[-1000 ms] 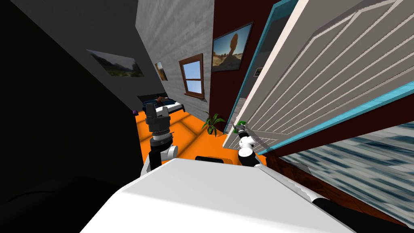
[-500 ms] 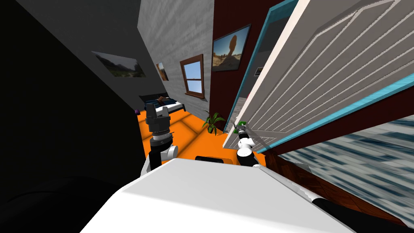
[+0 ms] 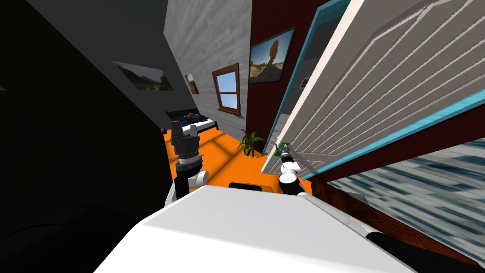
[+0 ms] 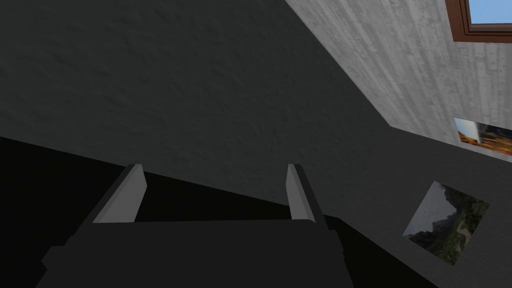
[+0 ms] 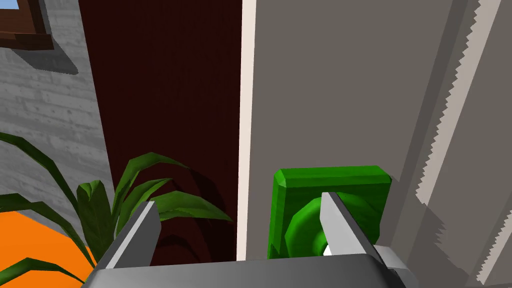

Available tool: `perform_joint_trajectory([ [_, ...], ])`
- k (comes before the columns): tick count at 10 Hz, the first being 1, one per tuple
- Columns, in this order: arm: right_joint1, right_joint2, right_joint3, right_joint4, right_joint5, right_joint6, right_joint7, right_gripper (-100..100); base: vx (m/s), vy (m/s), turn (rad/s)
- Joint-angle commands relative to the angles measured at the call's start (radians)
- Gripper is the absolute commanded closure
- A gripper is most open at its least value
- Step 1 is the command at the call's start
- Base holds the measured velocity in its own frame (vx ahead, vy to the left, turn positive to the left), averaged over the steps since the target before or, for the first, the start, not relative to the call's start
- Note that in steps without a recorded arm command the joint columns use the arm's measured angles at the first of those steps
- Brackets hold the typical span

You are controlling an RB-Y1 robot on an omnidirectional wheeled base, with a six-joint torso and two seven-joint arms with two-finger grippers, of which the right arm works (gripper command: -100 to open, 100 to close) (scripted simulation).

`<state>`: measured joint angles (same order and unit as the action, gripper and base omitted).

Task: Pull the door open

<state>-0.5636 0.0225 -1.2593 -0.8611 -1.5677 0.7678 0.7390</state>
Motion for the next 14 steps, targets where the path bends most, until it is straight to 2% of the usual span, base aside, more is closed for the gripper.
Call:
perform_joint_trajectory([
  [1, 0.0, -0.031, -0.017, 0.019, -0.016, -0.001, 0.025, -100, 0.015, -0.028, -0.01],
  [2, 0.013, -0.031, -0.023, 0.017, -0.026, 0.023, 0.039, -100, 0.002, -0.098, 0.019],
  [3, 0.02, 0.01, -0.027, 0.017, -0.032, 0.037, 0.048, -100, 0.017, -0.163, 0.007],
  [4, 0.005, -0.001, -0.013, 0.025, -0.023, 0.034, 0.034, -100, 0.005, -0.05, 0.073],
  [5, 0.005, -0.001, -0.013, 0.025, -0.023, 0.034, 0.034, 100, -0.009, 0.027, -0.021],
  [10, 0.005, -0.001, -0.013, 0.025, -0.023, 0.034, 0.034, 100, 0.0, 0.007, -0.007],
  [11, 0.004, -0.028, 0.011, 0.035, -0.009, 0.048, 0.015, -100, -0.032, -0.033, -0.151],
  [14, 0.005, -0.044, 0.047, 0.05, 0.012, 0.064, -0.014, -100, -0.051, -0.052, -0.125],
])
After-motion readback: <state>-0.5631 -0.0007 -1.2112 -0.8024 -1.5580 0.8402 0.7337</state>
